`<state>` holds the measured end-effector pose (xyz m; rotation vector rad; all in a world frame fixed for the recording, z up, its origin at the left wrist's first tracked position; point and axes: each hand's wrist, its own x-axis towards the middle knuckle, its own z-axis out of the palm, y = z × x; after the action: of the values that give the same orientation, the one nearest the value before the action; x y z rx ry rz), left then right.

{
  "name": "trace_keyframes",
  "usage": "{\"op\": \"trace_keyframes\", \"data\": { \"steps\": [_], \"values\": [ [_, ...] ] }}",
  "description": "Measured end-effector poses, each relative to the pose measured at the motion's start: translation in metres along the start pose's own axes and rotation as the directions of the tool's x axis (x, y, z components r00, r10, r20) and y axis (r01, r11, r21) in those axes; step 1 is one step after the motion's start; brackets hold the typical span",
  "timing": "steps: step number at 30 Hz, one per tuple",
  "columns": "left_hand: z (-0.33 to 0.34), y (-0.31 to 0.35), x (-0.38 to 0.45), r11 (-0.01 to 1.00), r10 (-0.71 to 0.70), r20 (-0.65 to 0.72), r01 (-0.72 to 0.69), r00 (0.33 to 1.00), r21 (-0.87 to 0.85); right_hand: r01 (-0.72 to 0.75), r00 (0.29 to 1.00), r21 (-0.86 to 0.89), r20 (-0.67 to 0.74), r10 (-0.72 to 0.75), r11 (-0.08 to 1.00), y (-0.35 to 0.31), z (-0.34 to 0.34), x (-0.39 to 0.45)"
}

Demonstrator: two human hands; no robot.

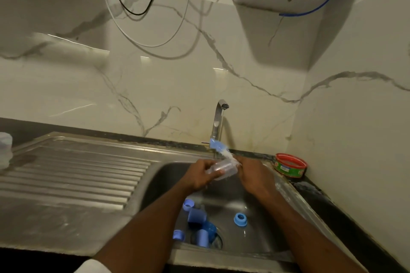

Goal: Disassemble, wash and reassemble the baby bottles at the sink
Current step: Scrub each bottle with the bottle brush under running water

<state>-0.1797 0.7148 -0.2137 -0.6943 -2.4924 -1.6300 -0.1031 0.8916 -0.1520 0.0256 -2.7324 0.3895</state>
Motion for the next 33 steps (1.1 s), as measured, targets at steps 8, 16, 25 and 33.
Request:
{"op": "trace_keyframes", "data": {
  "steps": [8, 16, 25, 33],
  "values": [
    [-0.007, -0.014, 0.019, 0.965, -0.256, -0.444, 0.255, 0.859, -0.063, -0.027, 0.994, -0.092, -0.109, 0.017, 0.995, 0.001, -0.003, -0.008],
    [0.002, 0.001, 0.009, 0.967, -0.111, -0.211, 0.056, 0.971, -0.249, -0.062, 0.997, -0.016, -0.047, 0.061, 0.998, -0.003, -0.005, -0.003],
    [0.004, 0.004, 0.002, 0.968, -0.059, -0.101, 0.032, 0.993, -0.249, -0.062, 0.996, 0.006, -0.065, 0.063, 0.998, -0.005, -0.005, -0.004],
    [0.012, 0.0, 0.034, 0.951, 0.009, -0.227, 0.062, 0.974, 0.304, -0.121, 0.986, -0.119, -0.131, 0.106, 0.985, 0.011, -0.008, -0.014]
  ]
}}
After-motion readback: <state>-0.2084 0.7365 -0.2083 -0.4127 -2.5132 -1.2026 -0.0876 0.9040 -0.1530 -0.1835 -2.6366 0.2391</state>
